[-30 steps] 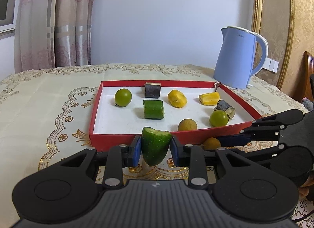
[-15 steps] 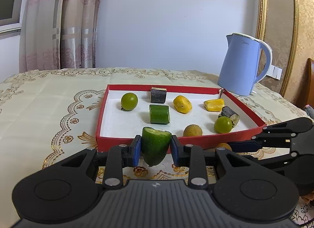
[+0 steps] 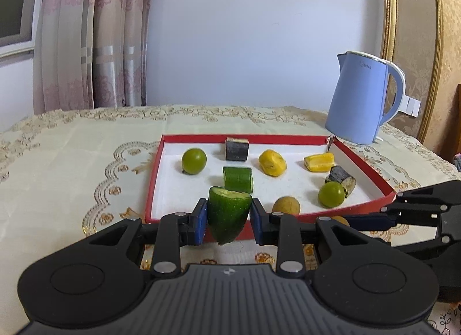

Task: Organize fruits
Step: 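Grasp another brown longan with the right gripper while the left lifts the pepper chunk, then carry the green pepper chunk into the tray and open the left gripper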

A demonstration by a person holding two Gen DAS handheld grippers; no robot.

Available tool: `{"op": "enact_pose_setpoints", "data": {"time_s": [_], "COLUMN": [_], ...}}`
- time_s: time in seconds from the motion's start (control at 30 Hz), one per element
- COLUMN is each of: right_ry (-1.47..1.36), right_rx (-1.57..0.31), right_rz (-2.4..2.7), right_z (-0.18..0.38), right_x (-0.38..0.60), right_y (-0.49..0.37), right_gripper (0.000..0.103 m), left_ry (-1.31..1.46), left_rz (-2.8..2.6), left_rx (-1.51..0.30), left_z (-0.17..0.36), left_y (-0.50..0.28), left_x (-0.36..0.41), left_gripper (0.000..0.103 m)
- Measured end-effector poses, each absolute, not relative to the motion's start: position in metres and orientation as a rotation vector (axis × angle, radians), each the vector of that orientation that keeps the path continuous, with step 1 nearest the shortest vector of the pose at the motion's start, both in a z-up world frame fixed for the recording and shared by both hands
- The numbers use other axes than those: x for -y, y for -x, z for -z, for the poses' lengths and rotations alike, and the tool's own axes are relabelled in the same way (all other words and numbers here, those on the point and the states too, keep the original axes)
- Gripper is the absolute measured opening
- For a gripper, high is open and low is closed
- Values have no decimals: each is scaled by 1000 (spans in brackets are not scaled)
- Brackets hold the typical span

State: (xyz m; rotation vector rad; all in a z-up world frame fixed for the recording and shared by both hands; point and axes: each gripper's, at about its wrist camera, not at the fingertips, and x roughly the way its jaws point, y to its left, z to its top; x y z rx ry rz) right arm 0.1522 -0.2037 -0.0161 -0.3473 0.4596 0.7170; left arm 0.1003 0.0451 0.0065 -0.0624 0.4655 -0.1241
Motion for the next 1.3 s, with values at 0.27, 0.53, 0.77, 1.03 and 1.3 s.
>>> {"op": "enact_pose_setpoints", "data": {"time_s": [0.27, 0.53, 0.77, 1.03, 1.3], "right_ry": [324, 307, 293, 294, 295], "right_rx": [-443, -430, -423, -423, -423], "right_rz": [-705, -698, -690, -690, -693], "right_z": [12, 9, 7, 7, 7], "right_x": [210, 214, 218, 219, 219], "right_y": [-153, -153, -155, -154, -155], "right_gripper": [24, 24, 24, 24, 24], "left_ry": [41, 2, -19, -38, -54], "left_rz": [116, 76, 15, -29, -54], "left_rx": [-457, -460, -482, -512, -552], "left_z": [-12, -16, -11, -6, 1], "left_y": [-110, -131, -149, -167, -185], "left_x": [-41, -41, -44, -45, -46], "left_gripper": [30, 30, 30, 30, 30]}}
